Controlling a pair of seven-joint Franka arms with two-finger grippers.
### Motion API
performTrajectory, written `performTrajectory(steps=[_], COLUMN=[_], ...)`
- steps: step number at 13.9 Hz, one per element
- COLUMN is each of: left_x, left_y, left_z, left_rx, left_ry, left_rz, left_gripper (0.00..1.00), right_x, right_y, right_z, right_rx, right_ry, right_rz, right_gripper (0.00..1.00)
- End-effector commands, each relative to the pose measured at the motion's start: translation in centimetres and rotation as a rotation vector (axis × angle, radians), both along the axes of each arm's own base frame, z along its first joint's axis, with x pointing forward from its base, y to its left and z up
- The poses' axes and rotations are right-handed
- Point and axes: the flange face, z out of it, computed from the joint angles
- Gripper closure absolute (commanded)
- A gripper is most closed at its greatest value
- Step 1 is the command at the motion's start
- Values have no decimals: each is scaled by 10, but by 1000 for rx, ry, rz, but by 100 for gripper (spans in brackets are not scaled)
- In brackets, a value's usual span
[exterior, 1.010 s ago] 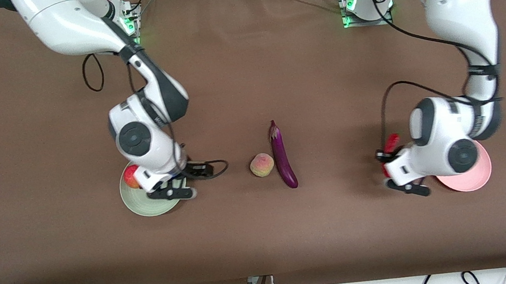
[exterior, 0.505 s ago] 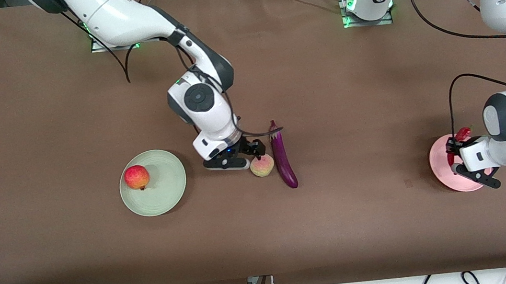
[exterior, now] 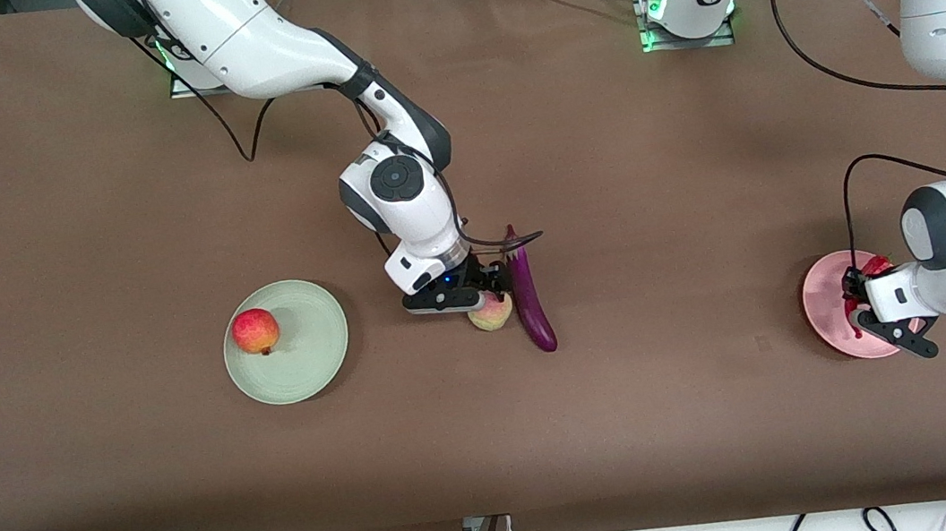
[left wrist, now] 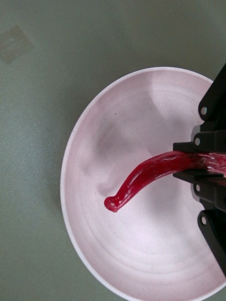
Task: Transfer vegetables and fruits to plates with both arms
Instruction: 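Release the chili on the pink plate while the right gripper reaches the peach, then grasp the peach with the right gripper while the left gripper reaches the eggplant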
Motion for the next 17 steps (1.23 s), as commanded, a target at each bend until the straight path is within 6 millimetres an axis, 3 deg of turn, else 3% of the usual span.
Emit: performTrajectory(steps=[1,2,4,5,6,8,9,11,12,13,14,16,17], left_x=[2,3,10,18,20,15,13,13,12,12,9,2,-3], left_y=[7,6,-13,-23,-29,-55,-72,-127,-159,-188,-218,-292,-317], left_z=[8,10,26,48,60,63,64,67,68,67,64,59,56], left_rx=[-18,-27,-31,-31,-45,-127,-145,-160,-175,-188,-200,-246,-233], left_ry=[-16,-20,-30,-32,-4,58,95,134,149,158,175,186,202], left_rz=[-1,8,-12,-13,18,188,257,327,355,380,387,479,550], left_gripper=[0,0,0,0,0,0,0,0,0,0,0,0,0], right_x=[-4,-6,-7,-8,-8,-8,-9,-7,-8,-8,-7,3,8], right_y=[8,9,11,12,12,13,13,10,11,11,10,1,-3], right_z=[-6,-9,-12,-16,-18,-23,-27,-33,-34,-34,-34,-28,-17], right_rx=[5,4,11,17,25,35,38,44,45,45,44,34,35], right_ry=[-29,-26,-33,-38,-44,-53,-54,-65,-66,-66,-67,-86,-95], right_rz=[3,4,8,10,10,12,13,11,12,14,15,12,7], right_gripper=[1,1,1,1,1,1,1,2,23,55,67,69,69])
